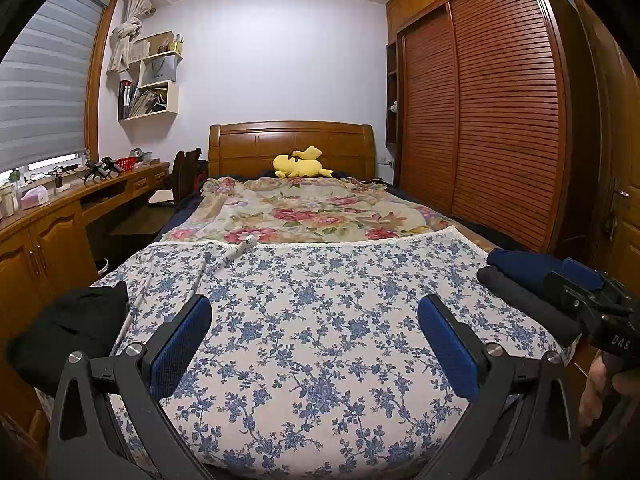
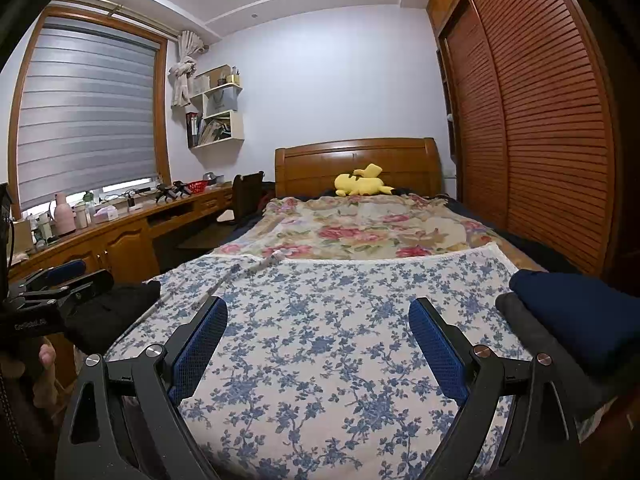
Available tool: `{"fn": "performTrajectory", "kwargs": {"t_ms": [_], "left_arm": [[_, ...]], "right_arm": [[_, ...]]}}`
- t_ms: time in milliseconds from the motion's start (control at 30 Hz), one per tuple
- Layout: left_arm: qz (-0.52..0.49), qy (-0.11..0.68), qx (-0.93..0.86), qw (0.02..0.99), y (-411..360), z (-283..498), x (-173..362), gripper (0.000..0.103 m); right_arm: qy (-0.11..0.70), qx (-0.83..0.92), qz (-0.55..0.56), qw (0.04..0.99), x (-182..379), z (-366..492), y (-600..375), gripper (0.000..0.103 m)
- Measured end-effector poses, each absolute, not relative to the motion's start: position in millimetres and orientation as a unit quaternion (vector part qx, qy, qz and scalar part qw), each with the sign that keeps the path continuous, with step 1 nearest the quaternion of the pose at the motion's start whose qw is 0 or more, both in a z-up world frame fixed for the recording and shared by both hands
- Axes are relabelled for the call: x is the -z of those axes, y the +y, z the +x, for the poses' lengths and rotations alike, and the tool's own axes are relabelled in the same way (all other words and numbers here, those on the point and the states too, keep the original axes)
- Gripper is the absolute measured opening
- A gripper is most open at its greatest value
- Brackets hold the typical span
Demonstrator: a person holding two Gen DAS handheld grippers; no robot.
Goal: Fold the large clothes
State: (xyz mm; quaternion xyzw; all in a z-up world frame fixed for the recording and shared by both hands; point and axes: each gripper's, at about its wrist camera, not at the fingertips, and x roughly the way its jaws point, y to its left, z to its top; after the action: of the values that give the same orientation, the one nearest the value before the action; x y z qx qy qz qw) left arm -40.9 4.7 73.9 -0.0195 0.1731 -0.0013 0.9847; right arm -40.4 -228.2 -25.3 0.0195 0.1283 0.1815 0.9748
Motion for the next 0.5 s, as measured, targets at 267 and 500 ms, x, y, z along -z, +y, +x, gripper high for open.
{"fn": "performTrajectory", "kwargs": {"t_ms": [267, 500], "left_arm": [[-0.019, 0.172, 0.001, 0.985, 4.4, -41.3, -73.4, 0.103], [-0.019, 0.170, 0.002, 0.985, 4.0, -43.2, -72.5, 0.103]], "right_arm": [[0.128, -0.181, 0.016, 0.975, 27.1, -39.0, -227.0, 0.093], [0.128, -0.181, 0.014, 0.975, 28.5, -37.5, -228.1, 0.093]]}}
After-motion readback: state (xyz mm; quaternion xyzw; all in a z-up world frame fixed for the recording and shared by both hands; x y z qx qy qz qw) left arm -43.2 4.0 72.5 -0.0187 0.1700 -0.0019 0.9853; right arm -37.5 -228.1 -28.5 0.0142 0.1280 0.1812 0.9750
